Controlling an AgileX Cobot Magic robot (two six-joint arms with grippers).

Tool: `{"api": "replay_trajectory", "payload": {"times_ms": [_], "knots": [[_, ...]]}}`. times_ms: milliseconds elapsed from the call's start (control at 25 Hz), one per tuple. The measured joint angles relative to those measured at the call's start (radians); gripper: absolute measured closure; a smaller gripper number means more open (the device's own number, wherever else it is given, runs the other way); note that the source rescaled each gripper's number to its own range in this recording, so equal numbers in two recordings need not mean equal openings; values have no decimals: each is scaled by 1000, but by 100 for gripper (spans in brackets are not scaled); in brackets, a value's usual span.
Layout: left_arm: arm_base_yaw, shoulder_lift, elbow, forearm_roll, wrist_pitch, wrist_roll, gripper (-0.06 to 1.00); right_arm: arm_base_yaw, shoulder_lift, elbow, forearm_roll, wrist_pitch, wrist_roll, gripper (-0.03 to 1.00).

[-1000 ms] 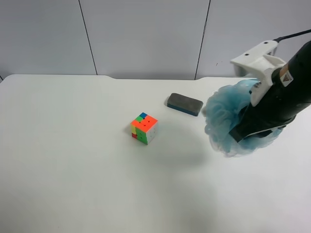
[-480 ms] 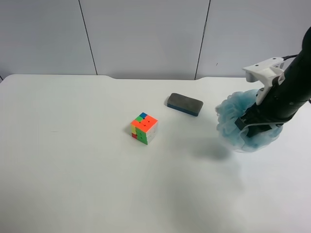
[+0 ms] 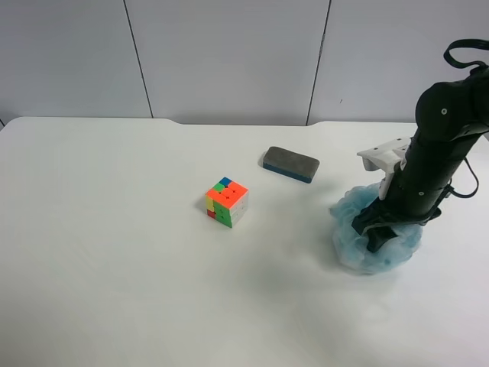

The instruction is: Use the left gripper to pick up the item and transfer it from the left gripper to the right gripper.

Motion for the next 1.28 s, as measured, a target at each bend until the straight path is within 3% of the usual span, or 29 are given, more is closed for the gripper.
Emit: {"api": "replay_trajectory", "payload": {"times_ms": [40,80,160,240,600,800,1120,1280], "knots": [[0,0,0,0,0,0,-5,0,1,0,0,-2,9,31],[0,0,0,0,0,0,-5,0,1,0,0,-7,22,17],[0,0,0,0,0,0,-5,0,1,-1,0,-18,35,5],[0,0,0,0,0,0,-5,0,-1,-2,0,-15,43,0],[0,0,0,0,0,0,-5,-1,-219,-2,-2,113,45,-3],[0,0,0,0,0,0,-5,-1,-411,-2,-2,239,45,-3],[0,0,0,0,0,0,-5,-1,-825,-2,20,440,53,-3],[0,0,0,0,0,-1,-5,-1,-1004,-2,50,464,63,-3]]}}
